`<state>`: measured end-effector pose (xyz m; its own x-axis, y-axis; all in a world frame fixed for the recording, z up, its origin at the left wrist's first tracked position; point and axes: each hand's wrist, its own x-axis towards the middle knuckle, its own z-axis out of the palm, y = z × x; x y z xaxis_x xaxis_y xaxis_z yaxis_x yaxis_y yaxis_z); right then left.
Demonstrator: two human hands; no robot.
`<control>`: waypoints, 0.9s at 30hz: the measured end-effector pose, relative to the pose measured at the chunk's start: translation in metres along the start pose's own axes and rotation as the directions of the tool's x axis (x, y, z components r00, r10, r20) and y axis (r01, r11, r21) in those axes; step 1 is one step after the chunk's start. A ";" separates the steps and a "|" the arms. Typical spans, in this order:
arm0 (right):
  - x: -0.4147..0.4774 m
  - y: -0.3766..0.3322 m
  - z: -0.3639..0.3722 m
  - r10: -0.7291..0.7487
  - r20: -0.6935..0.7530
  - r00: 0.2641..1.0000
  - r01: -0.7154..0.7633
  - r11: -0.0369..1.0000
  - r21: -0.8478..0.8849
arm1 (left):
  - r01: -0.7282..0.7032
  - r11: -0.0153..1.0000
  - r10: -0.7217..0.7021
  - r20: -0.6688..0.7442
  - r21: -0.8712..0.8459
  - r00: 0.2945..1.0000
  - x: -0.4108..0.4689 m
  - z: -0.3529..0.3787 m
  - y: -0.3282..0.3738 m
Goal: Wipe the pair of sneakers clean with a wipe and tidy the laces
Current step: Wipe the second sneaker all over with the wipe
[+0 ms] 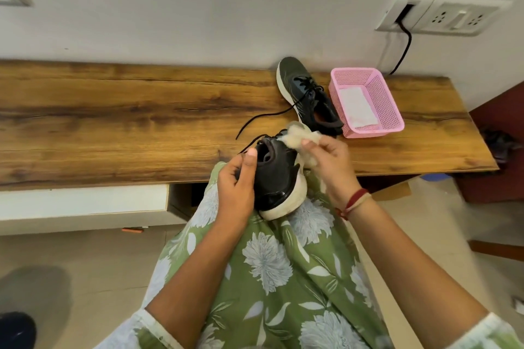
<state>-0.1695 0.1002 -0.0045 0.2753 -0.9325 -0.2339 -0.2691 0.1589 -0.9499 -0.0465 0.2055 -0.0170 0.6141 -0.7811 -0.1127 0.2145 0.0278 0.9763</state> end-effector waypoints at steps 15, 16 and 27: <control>-0.051 0.006 -0.004 -0.212 0.276 0.938 0.185 0.975 0.120 | 0.354 0.709 -0.587 0.232 0.610 0.776 0.049 0.006 0.041; -0.049 0.003 -0.005 -0.141 0.270 0.952 0.066 0.961 0.270 | 0.325 0.697 -0.575 0.227 0.639 0.786 0.049 0.012 0.041; -0.012 -0.008 0.008 -0.332 0.293 0.897 0.425 0.831 -0.358 | 0.484 0.871 -0.489 0.225 0.082 0.843 0.031 0.009 0.020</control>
<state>-0.1635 0.1127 0.0047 0.6066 -0.7938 0.0453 -0.4374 -0.3807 -0.8147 -0.0300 0.1759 0.0008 0.2414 -0.8123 -0.5310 0.4218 -0.4050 0.8112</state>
